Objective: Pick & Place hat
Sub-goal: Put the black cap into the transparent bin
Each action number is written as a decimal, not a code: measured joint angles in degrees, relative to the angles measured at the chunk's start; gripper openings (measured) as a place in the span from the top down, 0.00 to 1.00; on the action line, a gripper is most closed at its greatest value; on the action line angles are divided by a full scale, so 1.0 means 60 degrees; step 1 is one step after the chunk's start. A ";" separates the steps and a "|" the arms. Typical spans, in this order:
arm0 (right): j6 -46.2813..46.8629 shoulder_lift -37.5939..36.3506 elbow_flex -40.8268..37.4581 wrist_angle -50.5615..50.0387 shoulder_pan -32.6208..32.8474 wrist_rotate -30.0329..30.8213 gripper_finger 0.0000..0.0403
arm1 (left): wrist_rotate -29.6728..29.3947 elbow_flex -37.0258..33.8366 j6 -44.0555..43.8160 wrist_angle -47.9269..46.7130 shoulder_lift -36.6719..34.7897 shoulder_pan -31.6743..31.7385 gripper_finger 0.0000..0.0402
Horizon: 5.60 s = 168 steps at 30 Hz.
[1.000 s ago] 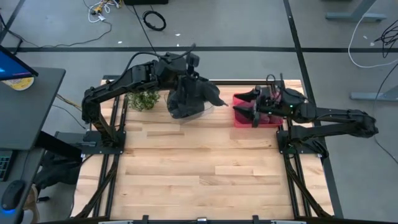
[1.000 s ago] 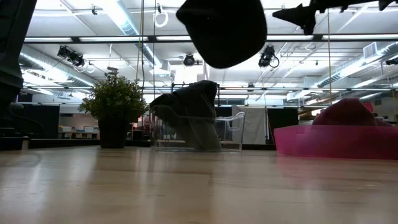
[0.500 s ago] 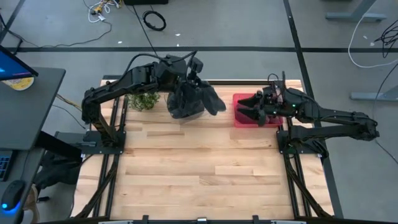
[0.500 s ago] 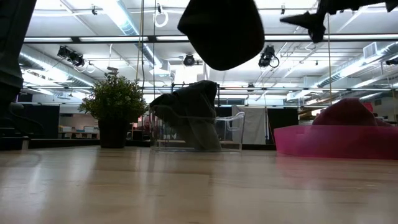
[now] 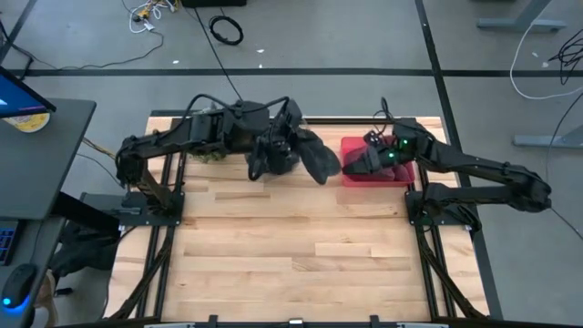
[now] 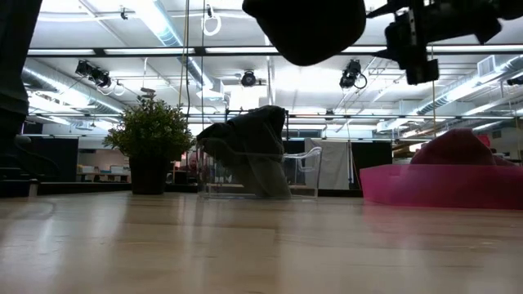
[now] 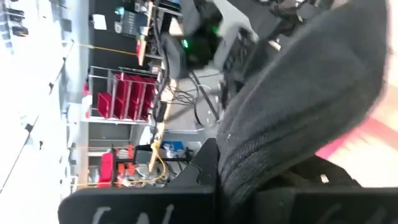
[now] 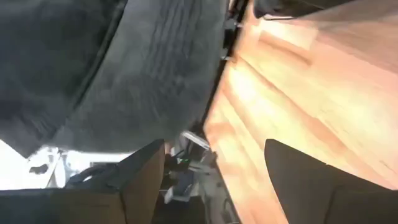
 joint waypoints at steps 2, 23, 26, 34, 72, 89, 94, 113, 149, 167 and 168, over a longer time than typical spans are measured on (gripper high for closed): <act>0.0101 0.0348 0.0000 0.0541 -0.0175 -0.0398 0.31 | -0.0091 0.0000 0.0024 0.0117 0.0000 -0.0185 0.99; 0.3585 0.3629 0.0000 0.9556 -0.0012 -0.1618 0.31 | -0.1086 0.0000 -0.0104 0.0703 0.0000 -0.0800 0.99; 0.3599 0.3696 0.0000 1.0124 0.0022 -0.1376 0.31 | -0.1090 0.0000 -0.0260 0.0704 0.0000 -0.0797 0.99; 0.3540 0.3692 0.0000 0.8966 0.0085 -0.1778 0.31 | -0.1362 0.0000 0.0129 0.1512 0.0000 -0.0760 0.99; 0.3978 0.4561 0.0011 1.2712 0.0442 -0.0451 0.94 | -0.0692 -0.0004 -0.1153 0.2837 0.0109 -0.0534 0.93; 0.3200 0.4563 0.0015 1.3538 0.0442 -0.0355 0.99 | -0.2762 -0.0007 -0.1275 0.2912 0.0109 -0.0520 0.93; 0.2975 0.4563 0.0015 1.3519 0.0416 -0.0493 0.95 | -0.2994 -0.0007 -0.0783 0.2582 0.0109 -0.0520 0.98; 0.4457 0.4171 -0.0373 1.3135 -0.0275 -0.4488 0.05 | -0.2939 -0.0007 -0.0047 0.1017 0.0073 0.0295 0.99; 0.3472 0.3845 -0.2448 1.1727 0.0179 -0.1772 0.08 | 0.2718 -0.0007 0.3038 -0.0169 0.2069 0.3699 0.99; 0.3158 0.3845 -0.2441 1.1629 0.0179 -0.1539 0.08 | 0.0508 -0.0204 0.3266 -0.3021 0.2163 0.4155 0.99; 0.3158 0.3845 -0.2441 1.1629 0.0179 -0.1539 0.08 | 0.0511 -0.0204 0.3260 -0.3134 0.2156 0.4158 0.99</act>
